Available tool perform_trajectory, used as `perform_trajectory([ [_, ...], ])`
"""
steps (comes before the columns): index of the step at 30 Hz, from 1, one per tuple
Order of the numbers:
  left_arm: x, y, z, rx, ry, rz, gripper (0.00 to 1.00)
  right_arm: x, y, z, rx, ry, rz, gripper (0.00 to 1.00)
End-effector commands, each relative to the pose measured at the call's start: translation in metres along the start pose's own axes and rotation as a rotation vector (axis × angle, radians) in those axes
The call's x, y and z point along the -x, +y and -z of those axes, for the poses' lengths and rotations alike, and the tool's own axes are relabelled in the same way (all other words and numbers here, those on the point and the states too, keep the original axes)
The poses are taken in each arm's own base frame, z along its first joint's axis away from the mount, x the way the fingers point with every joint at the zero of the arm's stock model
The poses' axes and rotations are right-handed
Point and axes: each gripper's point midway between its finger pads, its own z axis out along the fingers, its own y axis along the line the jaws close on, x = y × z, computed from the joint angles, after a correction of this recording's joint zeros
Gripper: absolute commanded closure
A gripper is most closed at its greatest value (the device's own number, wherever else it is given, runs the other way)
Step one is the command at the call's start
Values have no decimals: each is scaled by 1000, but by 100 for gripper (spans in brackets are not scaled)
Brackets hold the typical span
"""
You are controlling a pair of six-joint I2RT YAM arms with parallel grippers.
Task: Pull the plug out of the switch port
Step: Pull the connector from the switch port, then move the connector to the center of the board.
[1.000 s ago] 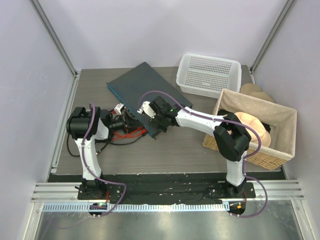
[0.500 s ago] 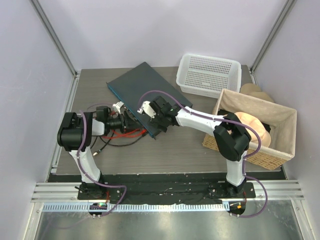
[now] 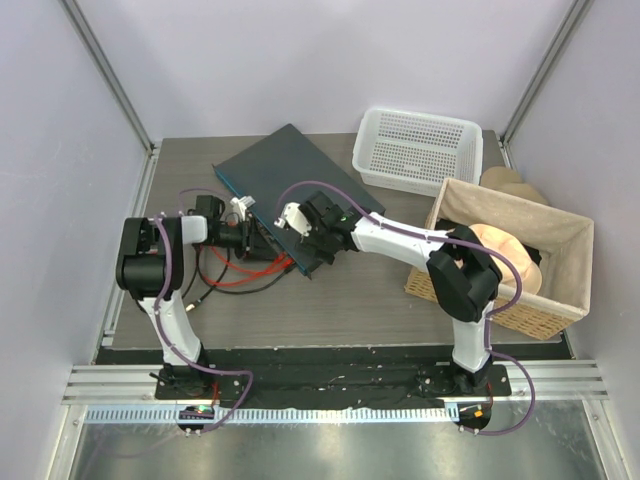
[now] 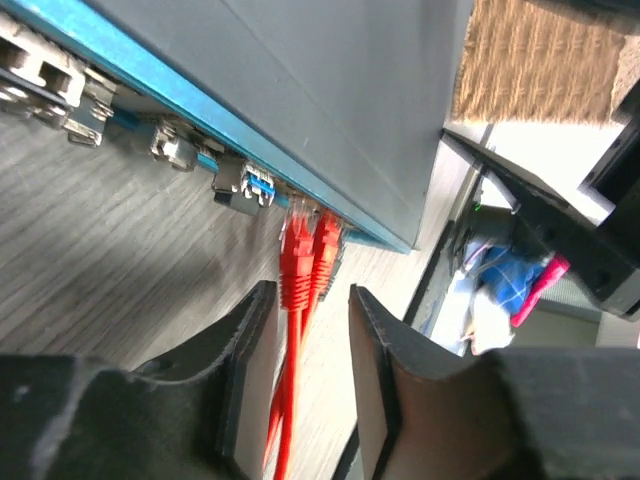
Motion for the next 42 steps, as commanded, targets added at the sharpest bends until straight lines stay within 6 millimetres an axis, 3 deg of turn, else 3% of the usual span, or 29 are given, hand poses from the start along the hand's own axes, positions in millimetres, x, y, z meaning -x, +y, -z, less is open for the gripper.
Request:
perform_trajectory([
  [1, -28, 0, 16, 37, 162, -66, 59, -11, 2, -20, 8, -15, -12, 16],
  [4, -34, 7, 22, 94, 197, -108, 59, -9, -4, -13, 10, -39, -29, 16],
  [7, -23, -3, 32, 135, 148, -224, 59, -8, -12, -7, -2, -55, -43, 17],
  [10, 1, -30, 50, 201, 17, -406, 56, -6, -20, 2, -10, -78, -59, 17],
  [11, 12, -51, 63, 230, -48, -503, 55, -6, -21, 4, -11, -80, -60, 17],
  [13, 17, -68, 75, 258, -80, -615, 55, -5, -21, 12, -8, -101, -64, 16],
  [16, 1, -85, 99, 311, -17, -772, 55, -3, -20, 21, -1, -126, -69, 16],
  [17, -19, -85, 106, 323, 64, -738, 55, -3, -20, 23, 0, -131, -70, 16],
  [20, -48, -61, 122, 407, 239, -745, 57, -3, -22, 30, -10, -141, -64, 16],
  [25, -53, -9, 129, 636, 297, -795, 53, -8, -20, 31, -5, -137, -48, 14],
  [36, -54, 7, 94, 625, 311, -820, 51, -14, -12, 33, 18, -135, -37, 13],
  [42, -54, 22, 77, 639, 329, -798, 60, -22, -9, 32, 23, -124, -29, 13],
])
